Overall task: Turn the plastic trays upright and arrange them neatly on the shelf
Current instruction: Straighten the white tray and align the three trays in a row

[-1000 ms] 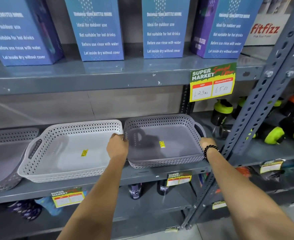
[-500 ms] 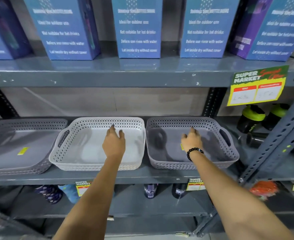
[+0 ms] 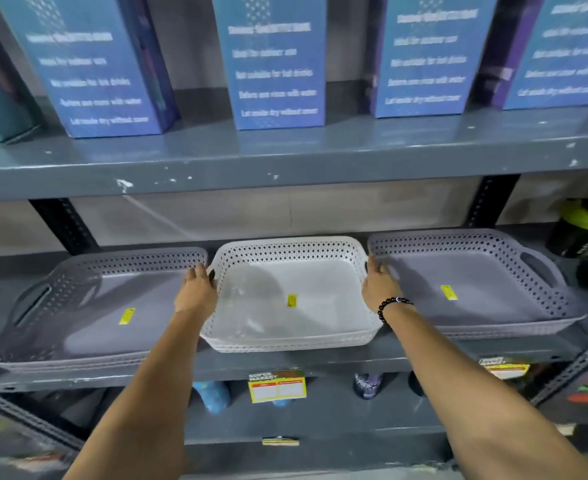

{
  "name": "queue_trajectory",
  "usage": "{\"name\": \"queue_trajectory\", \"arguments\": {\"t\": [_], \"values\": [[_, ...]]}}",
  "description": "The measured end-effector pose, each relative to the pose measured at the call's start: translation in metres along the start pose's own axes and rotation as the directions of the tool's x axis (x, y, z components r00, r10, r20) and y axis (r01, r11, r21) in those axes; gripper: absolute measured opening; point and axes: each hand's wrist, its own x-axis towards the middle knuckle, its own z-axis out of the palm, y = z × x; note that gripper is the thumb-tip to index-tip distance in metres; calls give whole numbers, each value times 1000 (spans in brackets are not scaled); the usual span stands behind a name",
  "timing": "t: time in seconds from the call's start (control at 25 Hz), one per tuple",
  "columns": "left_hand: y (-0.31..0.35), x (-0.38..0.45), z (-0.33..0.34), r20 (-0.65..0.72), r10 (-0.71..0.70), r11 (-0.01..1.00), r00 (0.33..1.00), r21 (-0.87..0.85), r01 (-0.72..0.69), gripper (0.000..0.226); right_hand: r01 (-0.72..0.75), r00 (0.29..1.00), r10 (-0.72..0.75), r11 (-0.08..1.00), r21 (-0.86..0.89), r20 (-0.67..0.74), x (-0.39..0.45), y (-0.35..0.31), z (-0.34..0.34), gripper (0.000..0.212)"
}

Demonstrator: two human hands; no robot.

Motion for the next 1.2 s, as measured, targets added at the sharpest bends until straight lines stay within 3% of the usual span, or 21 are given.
{"name": "queue_trajectory", "arguments": {"t": [0.28,0.44,1.2], "values": [[-13,2,6,-8,85,996,996,5,-85,55,-37,998,33,994,-102,-45,-5,-3,4,64],[-12,0,5,-26,79,997,997,8,-79,59,29,996,-44,982,-184,-73,-12,-1,5,67],[-12,-14,4,-17,68,997,998,-38,-69,67,39,998,-44,991,-126,-33,-25,1,2,67]]}}
